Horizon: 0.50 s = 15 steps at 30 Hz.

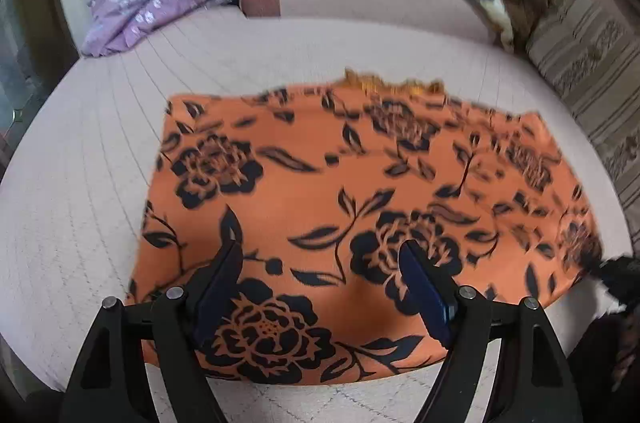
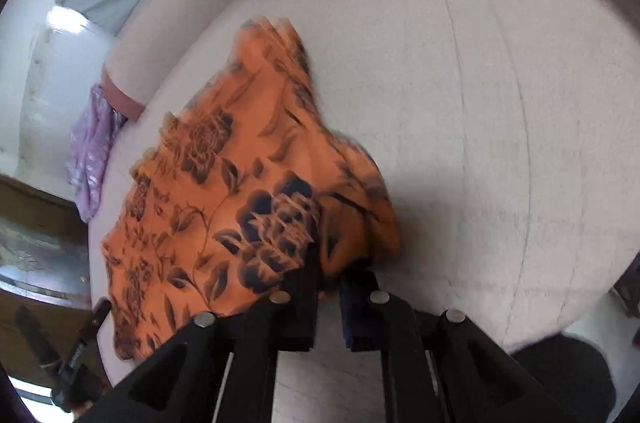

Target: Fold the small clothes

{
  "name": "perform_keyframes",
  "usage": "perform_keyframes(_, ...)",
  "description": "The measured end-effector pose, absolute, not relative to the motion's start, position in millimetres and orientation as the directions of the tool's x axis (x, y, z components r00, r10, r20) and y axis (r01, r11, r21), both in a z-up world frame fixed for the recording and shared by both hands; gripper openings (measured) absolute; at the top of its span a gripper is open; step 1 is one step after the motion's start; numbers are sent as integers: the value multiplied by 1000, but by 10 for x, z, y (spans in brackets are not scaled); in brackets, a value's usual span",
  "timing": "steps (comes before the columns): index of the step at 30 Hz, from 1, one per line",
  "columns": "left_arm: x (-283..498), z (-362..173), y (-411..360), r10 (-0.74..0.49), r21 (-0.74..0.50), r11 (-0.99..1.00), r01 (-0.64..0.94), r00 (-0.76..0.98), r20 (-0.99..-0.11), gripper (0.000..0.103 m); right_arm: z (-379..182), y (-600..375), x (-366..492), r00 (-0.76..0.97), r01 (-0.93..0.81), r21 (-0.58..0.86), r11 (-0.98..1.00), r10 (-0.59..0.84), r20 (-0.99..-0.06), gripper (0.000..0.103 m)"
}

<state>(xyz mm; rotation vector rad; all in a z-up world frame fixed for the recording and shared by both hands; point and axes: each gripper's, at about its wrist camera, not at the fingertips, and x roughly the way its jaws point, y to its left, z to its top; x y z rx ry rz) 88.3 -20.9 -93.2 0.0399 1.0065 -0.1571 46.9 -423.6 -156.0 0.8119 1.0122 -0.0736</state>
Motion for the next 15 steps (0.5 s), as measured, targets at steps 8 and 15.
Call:
perform_keyframes(8,865,-1164,-258,-81,-7,989,148,506,-859,85,-964,-4691,668,663,319,557,767,239,-709,78)
perform_keyframes(15,859,-1177,-260,-82,-6,988,152,495,-865,85,-1182,-4615,2001,548,192,535,823,362,-754,76)
